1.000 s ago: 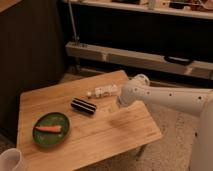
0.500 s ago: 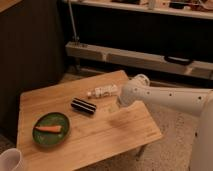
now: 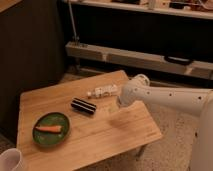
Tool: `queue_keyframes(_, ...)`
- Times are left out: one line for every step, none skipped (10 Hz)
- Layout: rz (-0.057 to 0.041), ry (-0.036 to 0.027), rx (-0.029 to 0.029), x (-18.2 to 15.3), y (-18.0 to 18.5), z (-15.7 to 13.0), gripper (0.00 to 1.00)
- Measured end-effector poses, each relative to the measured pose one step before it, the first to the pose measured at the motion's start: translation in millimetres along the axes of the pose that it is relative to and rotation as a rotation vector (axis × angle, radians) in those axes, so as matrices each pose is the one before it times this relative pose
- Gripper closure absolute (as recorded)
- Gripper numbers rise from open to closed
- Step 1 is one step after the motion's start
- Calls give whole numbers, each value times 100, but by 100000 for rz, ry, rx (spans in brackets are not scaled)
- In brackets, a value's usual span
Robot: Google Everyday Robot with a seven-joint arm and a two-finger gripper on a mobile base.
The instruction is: Place the bottle in the ceramic bowl
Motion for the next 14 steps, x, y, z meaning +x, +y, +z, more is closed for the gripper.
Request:
queue_keyframes(-9,-6,-7,-8,7,0,20)
queue_keyframes(2,-1,4,2,-3,0,20)
queue_keyframes(-93,-128,28,-58,-10,-5,20)
queue_keyframes(-902,-637,-87,-160,-16,-20,20)
queue_keyframes(-6597,-4017,-305,-1266,-296,-281,20)
queue_keyframes(-6610,-3479,138,-1324,-580,-340,20)
queue_keyframes(-7258,-3790,-595,-1681,-667,-614,20)
queue_keyframes(-7724,-3203,-537,-1903,-720,-750,20)
queue_keyframes(-10420,-3037,-1115,-3098,-332,-105,20)
queue_keyframes(-7169,-1128,-509,-2181,-365,658,20)
queue_keyframes(-4478,50,917,-1585,-445,777,20)
queue_keyframes(-2197,-8,810,-801,-389,330,20)
queue_keyframes(-83,372,264,186,-131,15,20)
queue_keyframes(-45,315,654,332,-280,-114,20)
